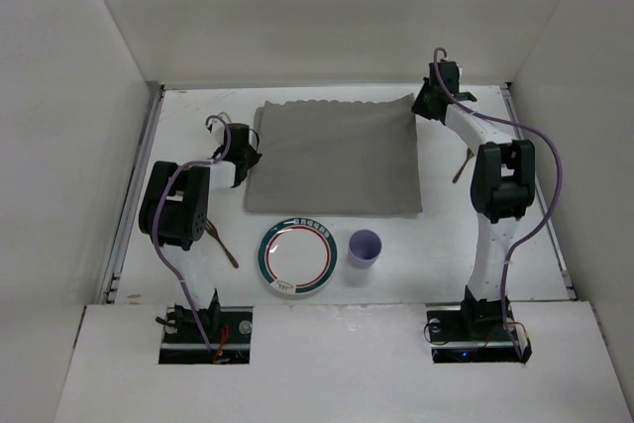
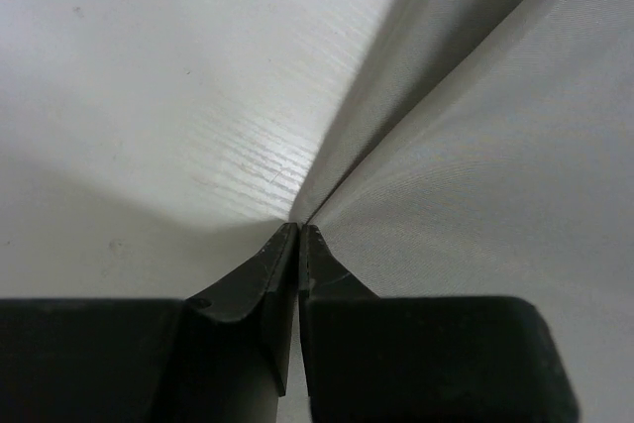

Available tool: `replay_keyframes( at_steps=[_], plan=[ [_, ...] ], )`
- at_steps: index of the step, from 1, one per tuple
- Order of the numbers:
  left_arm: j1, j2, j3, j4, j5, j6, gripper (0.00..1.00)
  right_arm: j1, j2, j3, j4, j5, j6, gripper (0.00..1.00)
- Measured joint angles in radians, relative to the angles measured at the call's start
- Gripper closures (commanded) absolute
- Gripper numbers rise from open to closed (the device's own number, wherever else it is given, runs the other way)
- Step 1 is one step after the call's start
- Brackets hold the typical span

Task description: Set the dinner table for one person

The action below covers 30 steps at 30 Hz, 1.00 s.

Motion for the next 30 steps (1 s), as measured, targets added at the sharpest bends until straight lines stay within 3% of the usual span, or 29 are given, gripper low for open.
replay_keyframes(
  at_steps=[4,9,14,21,27,30],
  plan=[
    [-0.005,-0.027,-0.042,0.015,-0.033,-0.021,0.97,-0.002,0.024,0.005,0.000,0.008,0.003,0.79],
    [-0.008,-0.047,-0.067,0.013,-0.071,-0.035,0.96,-0.017,0.087,0.069,-0.006,0.016,0.005,0.60],
    [-0.017,-0.064,-0.080,0.006,-0.090,-0.048,0.93,-0.024,0.075,0.048,0.005,0.017,0.005,0.55],
    [-0.023,-0.113,-0.100,-0.013,-0.118,-0.059,0.90,0.021,-0.240,-0.359,0.127,0.032,0.053,0.46],
    [-0.029,-0.207,-0.165,-0.014,-0.159,-0.080,0.66,0.110,-0.524,-0.708,0.315,0.064,0.141,0.45],
    [-0.051,-0.315,-0.222,-0.025,-0.197,-0.084,0.64,0.163,-0.600,-0.842,0.360,0.100,0.173,0.63]
  ],
)
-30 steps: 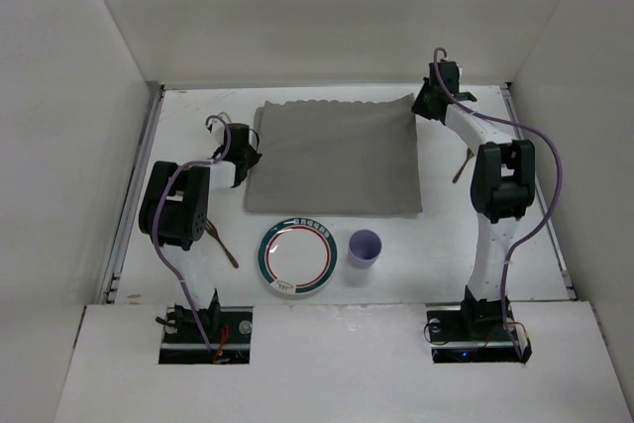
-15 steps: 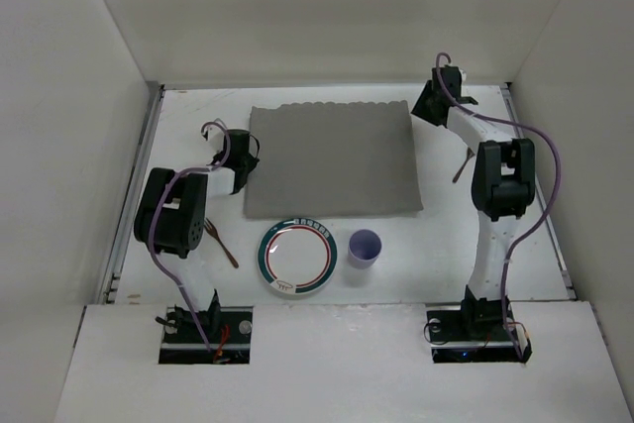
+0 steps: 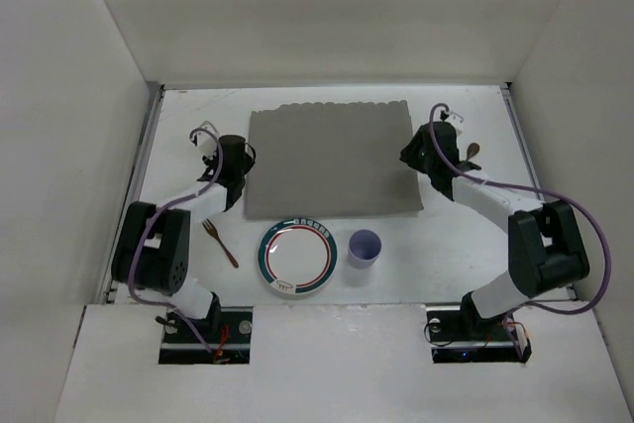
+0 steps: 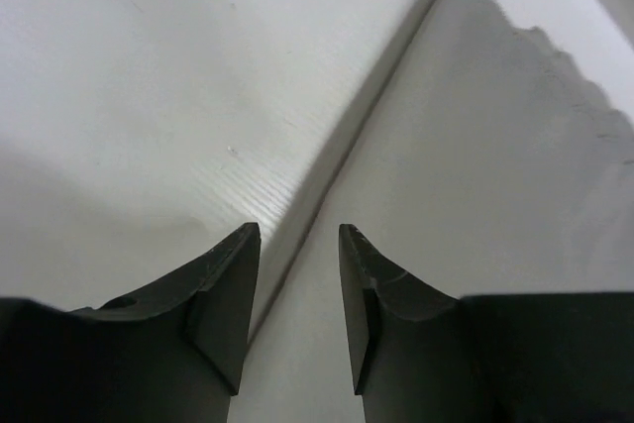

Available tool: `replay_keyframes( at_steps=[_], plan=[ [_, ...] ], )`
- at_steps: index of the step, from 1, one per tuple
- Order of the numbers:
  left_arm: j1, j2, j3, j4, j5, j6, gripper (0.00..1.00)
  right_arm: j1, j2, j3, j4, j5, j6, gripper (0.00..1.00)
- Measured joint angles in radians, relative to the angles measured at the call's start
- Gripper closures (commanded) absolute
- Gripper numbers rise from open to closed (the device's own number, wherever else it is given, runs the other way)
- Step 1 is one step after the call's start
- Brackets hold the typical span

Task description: Set the dinner table for one person

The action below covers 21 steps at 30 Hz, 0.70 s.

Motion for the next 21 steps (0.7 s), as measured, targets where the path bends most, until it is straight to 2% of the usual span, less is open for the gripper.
replay_keyframes(
  at_steps=[1,3,5,8,10,13,15,18,21],
  plan=[
    [-0.013,-0.046,-0.019,-0.003,-0.010,0.000,0.64,0.019,-0.022,-0.037,0.003,0.010,0.007,0.72],
    [-0.042,-0.132,-0.050,-0.002,-0.023,0.000,0.64,0.059,-0.077,-0.109,0.009,0.031,0.019,0.83],
    [-0.080,-0.206,-0.080,0.006,-0.025,0.000,0.65,0.104,-0.140,-0.161,0.008,0.050,0.024,0.86],
    [-0.131,-0.272,-0.137,0.018,-0.007,0.000,0.66,0.201,-0.249,-0.220,0.014,0.085,0.007,0.84],
    [-0.159,-0.289,-0.182,0.016,0.017,-0.002,0.67,0.268,-0.317,-0.245,0.012,0.108,-0.005,0.78],
    [-0.199,-0.290,-0.248,0.010,0.047,-0.015,0.67,0.340,-0.398,-0.282,0.000,0.134,-0.011,0.56],
    [-0.221,-0.290,-0.286,0.005,0.058,-0.027,0.67,0.378,-0.435,-0.305,-0.031,0.153,-0.014,0.47],
    [-0.235,-0.290,-0.322,0.008,0.074,-0.039,0.67,0.433,-0.468,-0.327,-0.107,0.188,-0.011,0.41],
    [-0.220,-0.290,-0.338,0.011,0.078,-0.045,0.67,0.509,-0.509,-0.334,-0.199,0.214,-0.014,0.40]
  ],
)
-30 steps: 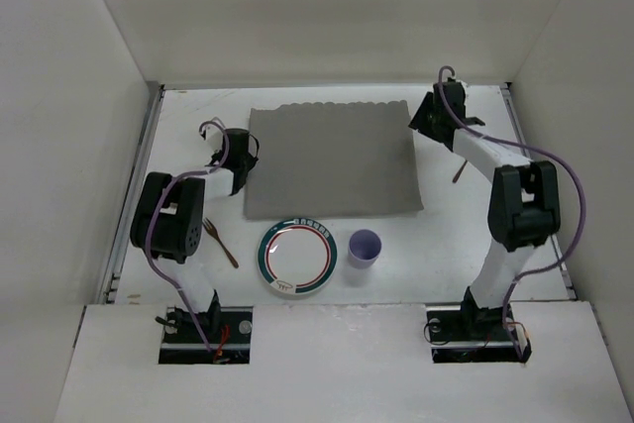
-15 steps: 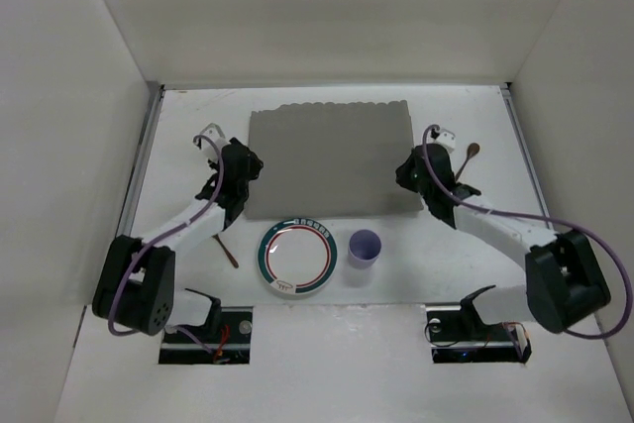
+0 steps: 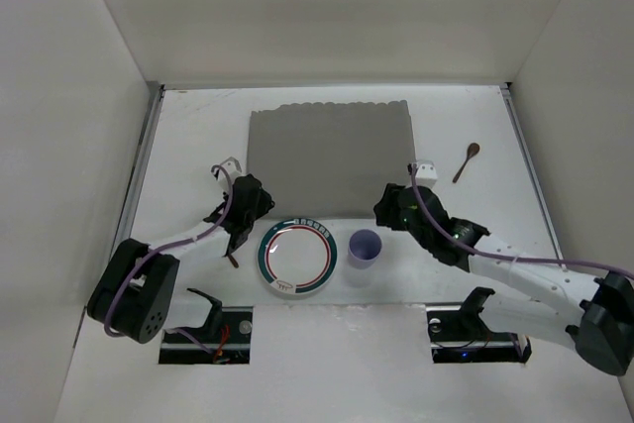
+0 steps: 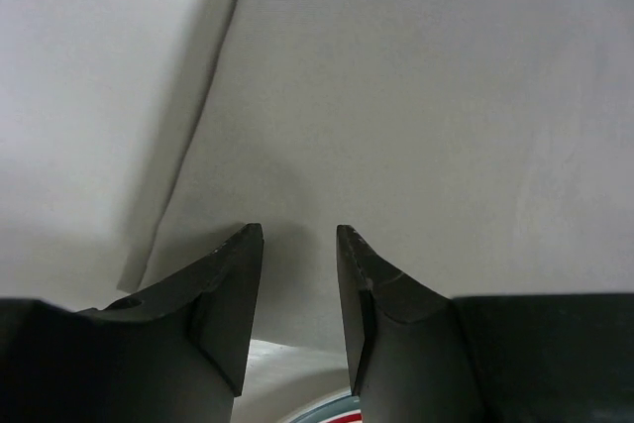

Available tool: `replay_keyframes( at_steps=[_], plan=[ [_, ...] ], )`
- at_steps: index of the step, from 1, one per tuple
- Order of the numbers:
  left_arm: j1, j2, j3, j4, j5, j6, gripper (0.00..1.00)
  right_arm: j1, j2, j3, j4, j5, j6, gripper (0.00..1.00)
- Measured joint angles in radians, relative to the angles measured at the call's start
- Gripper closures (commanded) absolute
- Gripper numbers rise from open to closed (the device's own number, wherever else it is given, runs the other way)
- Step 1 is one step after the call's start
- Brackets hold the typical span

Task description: Set the dinner table for one person

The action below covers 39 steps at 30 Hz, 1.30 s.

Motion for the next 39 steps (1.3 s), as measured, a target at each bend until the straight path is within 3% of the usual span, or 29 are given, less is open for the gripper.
replay_keyframes(
  at_steps=[9,23,30,39],
  plan=[
    [0.020,-0.083,-0.001,-0.002,-0.014,0.016,0.65,0.175,-0.127,0.068,-0.256,0.012,-0.001,0.39],
    [-0.006,-0.081,0.024,0.032,-0.038,0.069,0.62,0.232,0.011,0.130,-0.356,-0.096,-0.038,0.60],
    [-0.063,-0.081,0.024,0.076,-0.082,0.100,0.60,0.232,0.076,0.145,-0.368,-0.096,-0.048,0.88],
    [-0.072,-0.080,0.014,0.115,-0.103,0.114,0.59,0.201,0.032,0.280,-0.412,-0.068,-0.082,0.89]
  ],
)
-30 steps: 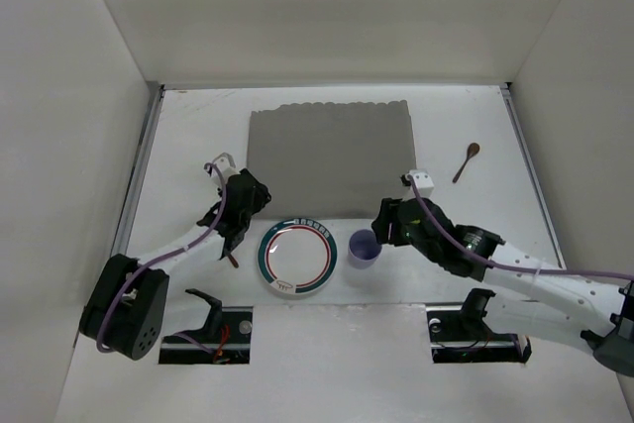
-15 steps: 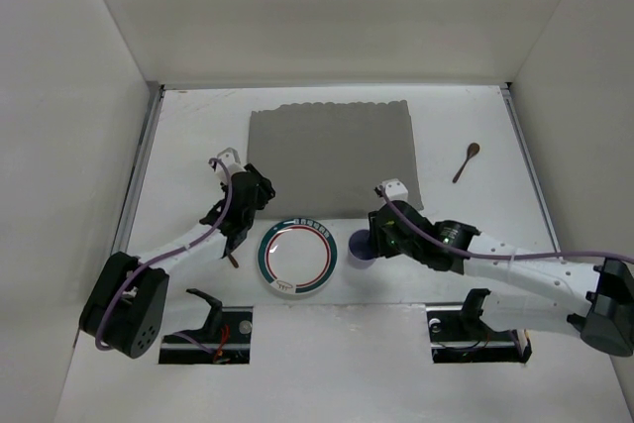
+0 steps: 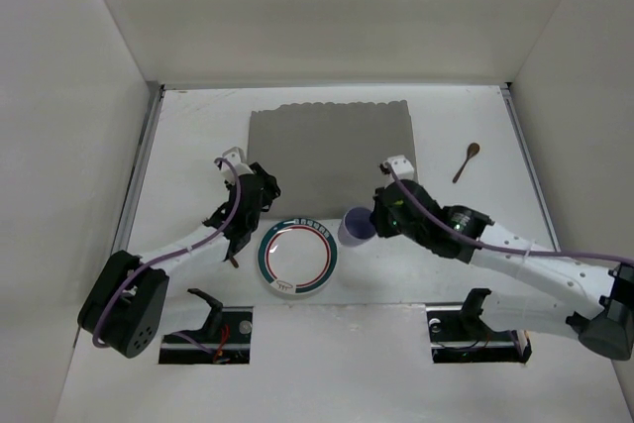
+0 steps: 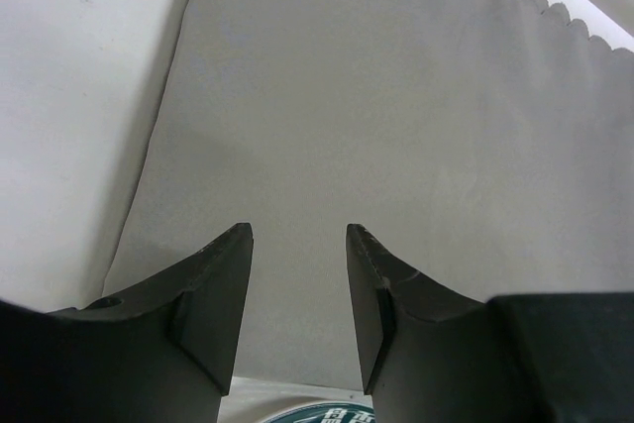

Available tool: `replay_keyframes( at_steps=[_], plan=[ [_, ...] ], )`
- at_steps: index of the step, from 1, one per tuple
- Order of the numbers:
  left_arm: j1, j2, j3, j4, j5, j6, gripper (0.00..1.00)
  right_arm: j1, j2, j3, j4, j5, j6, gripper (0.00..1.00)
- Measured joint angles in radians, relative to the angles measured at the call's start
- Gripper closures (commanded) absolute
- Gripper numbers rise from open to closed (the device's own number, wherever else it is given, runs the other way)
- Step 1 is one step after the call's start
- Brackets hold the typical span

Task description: Set the dinner table for one person

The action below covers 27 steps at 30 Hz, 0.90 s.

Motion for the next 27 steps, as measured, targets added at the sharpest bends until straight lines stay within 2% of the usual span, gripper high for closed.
replay_keyframes(
  at_steps=[5,9,12,19,27],
  plan=[
    [0.000,-0.004,-0.008,0.027,-0.002,0.003,0.59,-0.247,0.105,0.162,0.115,-0.029,-0.092,0.89],
    [0.006,-0.049,-0.048,0.038,-0.005,0.011,0.59,-0.478,0.339,0.346,0.209,-0.064,-0.140,0.89],
    [0.007,-0.072,-0.066,0.042,-0.006,0.013,0.59,-0.592,0.538,0.519,0.220,-0.066,-0.167,0.89],
    [0.007,-0.139,-0.085,0.045,-0.005,0.016,0.58,-0.717,0.873,0.840,0.193,-0.080,-0.194,0.89],
    [0.009,-0.101,-0.085,0.050,0.000,0.015,0.58,-0.745,1.026,0.964,0.123,-0.097,-0.201,0.88]
  ],
)
